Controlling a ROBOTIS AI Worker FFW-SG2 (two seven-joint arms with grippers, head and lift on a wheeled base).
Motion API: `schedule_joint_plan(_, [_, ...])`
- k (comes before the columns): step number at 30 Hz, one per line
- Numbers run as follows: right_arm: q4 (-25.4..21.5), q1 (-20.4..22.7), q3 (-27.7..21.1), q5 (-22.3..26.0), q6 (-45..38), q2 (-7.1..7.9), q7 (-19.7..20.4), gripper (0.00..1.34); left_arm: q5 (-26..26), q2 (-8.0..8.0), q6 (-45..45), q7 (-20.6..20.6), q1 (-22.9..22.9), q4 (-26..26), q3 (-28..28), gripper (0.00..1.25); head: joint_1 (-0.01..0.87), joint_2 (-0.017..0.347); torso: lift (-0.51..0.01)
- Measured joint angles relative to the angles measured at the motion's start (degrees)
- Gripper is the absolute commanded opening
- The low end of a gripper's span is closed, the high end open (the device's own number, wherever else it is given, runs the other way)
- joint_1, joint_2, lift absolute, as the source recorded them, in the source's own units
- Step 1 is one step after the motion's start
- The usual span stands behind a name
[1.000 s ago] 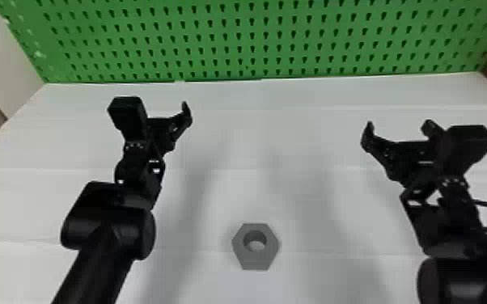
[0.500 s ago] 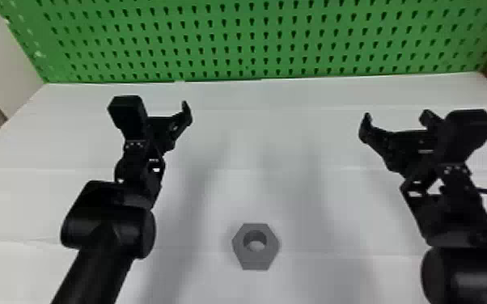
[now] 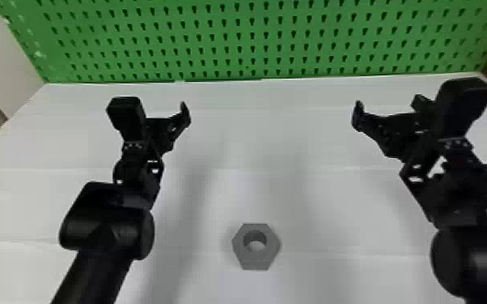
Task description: Pick up the hex nut
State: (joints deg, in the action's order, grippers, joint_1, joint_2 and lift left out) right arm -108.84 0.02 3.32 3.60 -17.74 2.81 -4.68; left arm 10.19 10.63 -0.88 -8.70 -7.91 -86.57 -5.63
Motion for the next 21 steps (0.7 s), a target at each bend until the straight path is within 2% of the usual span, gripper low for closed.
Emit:
schedule_joint_plan(12, [-6.41, -3.95, 0.05, -1.59, -19.63, 0.14, -5.78, 1.25, 0.0, 0.0, 0.0, 0.0, 0.0, 0.0, 0.06, 1.16, 0.785, 0.15, -0.08])
schedule_joint_plan(21, [-8.77, -8.04, 0.48, -2.55, -33.46, 0.76, -10.58, 1.25, 0.0, 0.0, 0.0, 0.0, 0.0, 0.0, 0.11, 1.16, 0.785, 0.15, -0.08])
